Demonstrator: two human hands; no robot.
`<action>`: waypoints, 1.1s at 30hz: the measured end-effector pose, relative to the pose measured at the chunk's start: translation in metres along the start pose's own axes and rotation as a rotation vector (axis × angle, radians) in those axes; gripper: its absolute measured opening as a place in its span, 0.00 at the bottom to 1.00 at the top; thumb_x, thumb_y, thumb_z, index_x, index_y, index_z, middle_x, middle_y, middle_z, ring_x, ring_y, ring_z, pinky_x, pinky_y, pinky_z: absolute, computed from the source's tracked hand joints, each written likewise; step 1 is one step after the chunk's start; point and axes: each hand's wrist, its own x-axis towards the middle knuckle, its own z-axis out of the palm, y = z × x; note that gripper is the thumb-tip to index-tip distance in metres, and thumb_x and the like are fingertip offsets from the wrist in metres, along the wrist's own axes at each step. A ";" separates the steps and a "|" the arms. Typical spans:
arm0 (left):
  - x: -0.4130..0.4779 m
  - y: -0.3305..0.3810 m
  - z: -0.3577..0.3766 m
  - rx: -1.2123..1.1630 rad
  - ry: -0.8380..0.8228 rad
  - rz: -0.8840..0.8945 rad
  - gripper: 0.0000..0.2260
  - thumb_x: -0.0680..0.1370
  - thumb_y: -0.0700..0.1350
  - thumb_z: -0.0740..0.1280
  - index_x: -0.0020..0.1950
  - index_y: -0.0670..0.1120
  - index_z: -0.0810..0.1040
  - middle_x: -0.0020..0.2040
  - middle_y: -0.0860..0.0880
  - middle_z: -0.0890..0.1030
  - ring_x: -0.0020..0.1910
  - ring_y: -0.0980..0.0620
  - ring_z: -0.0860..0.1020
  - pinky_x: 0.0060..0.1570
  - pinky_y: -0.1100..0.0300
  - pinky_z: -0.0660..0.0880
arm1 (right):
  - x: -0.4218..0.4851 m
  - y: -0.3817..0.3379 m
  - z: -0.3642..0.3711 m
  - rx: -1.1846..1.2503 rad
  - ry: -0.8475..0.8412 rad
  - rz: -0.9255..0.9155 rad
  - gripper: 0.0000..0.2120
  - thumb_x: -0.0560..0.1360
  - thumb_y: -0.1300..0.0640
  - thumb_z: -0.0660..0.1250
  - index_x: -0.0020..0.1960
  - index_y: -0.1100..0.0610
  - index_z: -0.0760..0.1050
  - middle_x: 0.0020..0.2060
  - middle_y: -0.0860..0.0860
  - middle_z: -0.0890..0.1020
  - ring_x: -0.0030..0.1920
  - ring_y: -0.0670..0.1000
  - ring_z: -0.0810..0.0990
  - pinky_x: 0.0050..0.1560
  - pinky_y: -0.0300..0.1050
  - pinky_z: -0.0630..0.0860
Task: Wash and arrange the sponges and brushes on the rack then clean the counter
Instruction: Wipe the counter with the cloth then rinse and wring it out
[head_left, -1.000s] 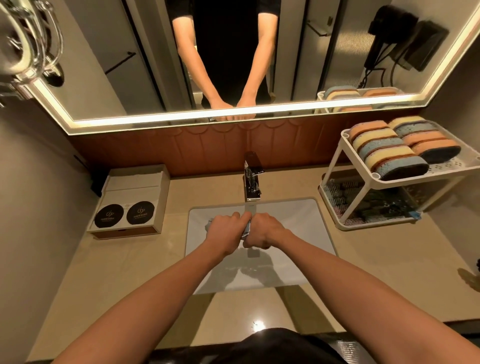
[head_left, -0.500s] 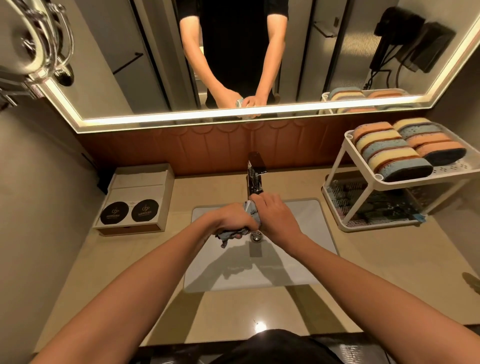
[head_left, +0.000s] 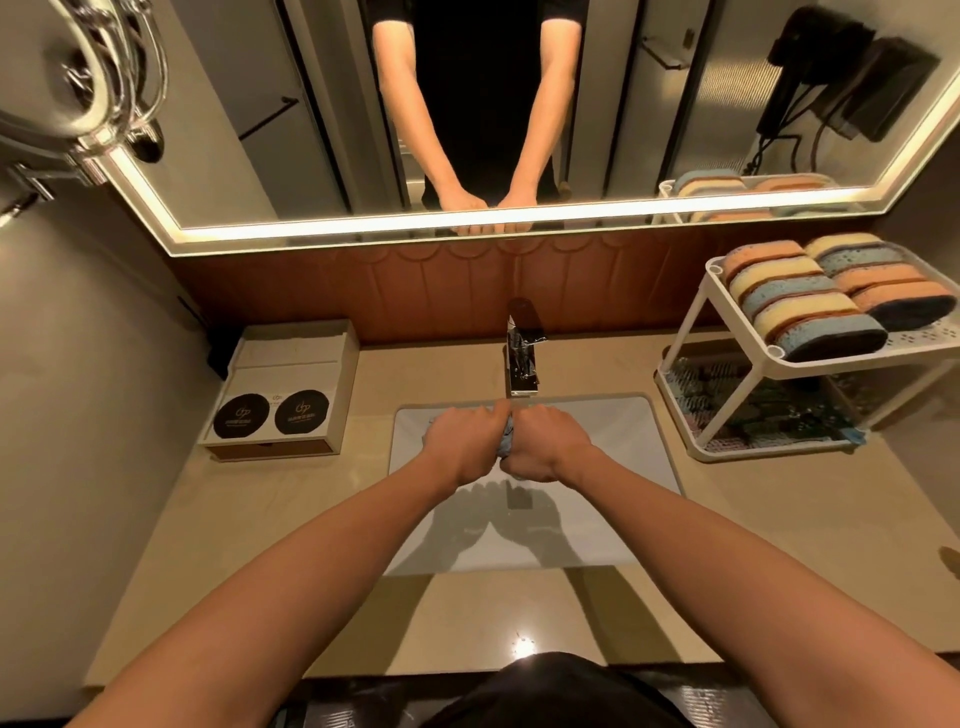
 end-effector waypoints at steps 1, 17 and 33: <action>-0.001 0.001 0.000 0.029 0.008 0.017 0.21 0.77 0.42 0.66 0.68 0.46 0.65 0.47 0.45 0.84 0.41 0.41 0.82 0.33 0.52 0.70 | 0.000 0.000 0.000 0.053 -0.048 0.005 0.08 0.63 0.50 0.67 0.39 0.52 0.74 0.33 0.49 0.78 0.35 0.53 0.78 0.33 0.44 0.73; 0.015 0.005 -0.004 -0.417 -0.232 -0.237 0.05 0.66 0.49 0.65 0.40 0.53 0.72 0.37 0.50 0.79 0.36 0.48 0.78 0.34 0.57 0.75 | -0.023 0.011 0.026 0.045 0.270 -0.042 0.35 0.71 0.48 0.71 0.73 0.53 0.60 0.70 0.53 0.62 0.65 0.56 0.70 0.60 0.53 0.75; 0.012 0.007 0.000 -0.308 -0.204 -0.135 0.11 0.68 0.49 0.70 0.47 0.56 0.71 0.41 0.52 0.78 0.38 0.48 0.78 0.37 0.57 0.73 | -0.010 0.007 0.011 -0.128 0.085 0.006 0.18 0.66 0.49 0.70 0.52 0.56 0.75 0.42 0.53 0.82 0.38 0.55 0.78 0.38 0.45 0.69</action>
